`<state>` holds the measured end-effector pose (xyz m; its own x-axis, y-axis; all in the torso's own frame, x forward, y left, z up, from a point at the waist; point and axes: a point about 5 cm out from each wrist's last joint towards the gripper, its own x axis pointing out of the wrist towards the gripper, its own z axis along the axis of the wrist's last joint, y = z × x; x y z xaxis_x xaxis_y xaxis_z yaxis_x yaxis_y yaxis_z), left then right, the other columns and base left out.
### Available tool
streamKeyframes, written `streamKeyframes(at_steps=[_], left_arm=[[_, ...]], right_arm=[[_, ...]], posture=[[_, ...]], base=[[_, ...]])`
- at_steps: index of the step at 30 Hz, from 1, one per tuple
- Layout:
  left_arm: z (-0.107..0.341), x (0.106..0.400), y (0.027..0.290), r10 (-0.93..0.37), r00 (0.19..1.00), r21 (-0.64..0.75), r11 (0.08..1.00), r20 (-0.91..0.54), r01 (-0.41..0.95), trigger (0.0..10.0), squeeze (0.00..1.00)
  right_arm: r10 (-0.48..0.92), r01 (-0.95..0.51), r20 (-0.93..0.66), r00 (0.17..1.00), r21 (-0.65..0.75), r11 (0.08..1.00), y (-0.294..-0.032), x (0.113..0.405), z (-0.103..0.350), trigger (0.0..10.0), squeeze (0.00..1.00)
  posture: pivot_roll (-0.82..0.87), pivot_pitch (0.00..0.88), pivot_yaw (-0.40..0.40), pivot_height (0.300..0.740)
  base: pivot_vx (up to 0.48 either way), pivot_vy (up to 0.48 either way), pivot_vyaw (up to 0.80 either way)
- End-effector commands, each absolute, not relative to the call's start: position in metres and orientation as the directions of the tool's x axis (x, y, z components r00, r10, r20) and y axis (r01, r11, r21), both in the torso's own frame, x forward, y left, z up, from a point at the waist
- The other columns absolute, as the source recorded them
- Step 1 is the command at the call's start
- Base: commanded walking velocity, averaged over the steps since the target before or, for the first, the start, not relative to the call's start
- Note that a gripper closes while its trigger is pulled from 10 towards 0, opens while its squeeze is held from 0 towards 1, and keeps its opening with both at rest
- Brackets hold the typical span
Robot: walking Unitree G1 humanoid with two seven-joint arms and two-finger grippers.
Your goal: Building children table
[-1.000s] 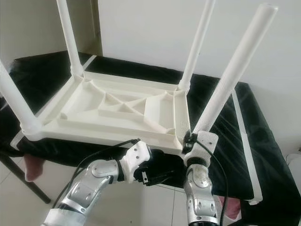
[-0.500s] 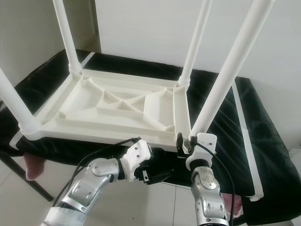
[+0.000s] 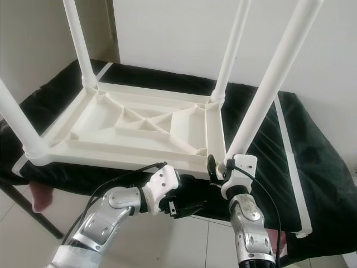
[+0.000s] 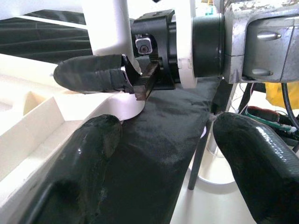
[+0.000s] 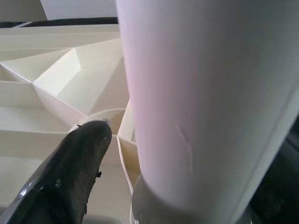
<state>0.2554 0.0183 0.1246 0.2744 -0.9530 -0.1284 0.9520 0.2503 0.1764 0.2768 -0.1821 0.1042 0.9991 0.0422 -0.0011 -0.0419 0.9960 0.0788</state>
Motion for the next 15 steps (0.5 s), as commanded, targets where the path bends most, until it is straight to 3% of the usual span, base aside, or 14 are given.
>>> streamKeyframes(at_steps=[1, 15], left_arm=[[0.126, 0.2588, 0.0205, -0.934, 0.337, 0.178, 0.314, -0.118, 0.933, 10.0, 0.0], [0.1276, 0.2595, 0.0208, -0.934, 0.337, 0.175, 0.314, -0.117, 0.933, 10.0, 0.0]], right_arm=[[0.037, -0.037, 0.006, 0.999, 0.072, 0.997, -0.1862, 0.2784, 0.1051, 10.0, 0.0], [0.026, -0.027, 0.02, 0.999, 0.084, 0.996, -0.1903, 0.2782, 0.107, 10.0, 0.0]], posture=[[0.04, 0.0, -0.064, 0.74], [0.03, 0.005, -0.055, 0.74]], base=[[0.0, 0.0, 0.0], [0.0, 0.0, 0.0]])
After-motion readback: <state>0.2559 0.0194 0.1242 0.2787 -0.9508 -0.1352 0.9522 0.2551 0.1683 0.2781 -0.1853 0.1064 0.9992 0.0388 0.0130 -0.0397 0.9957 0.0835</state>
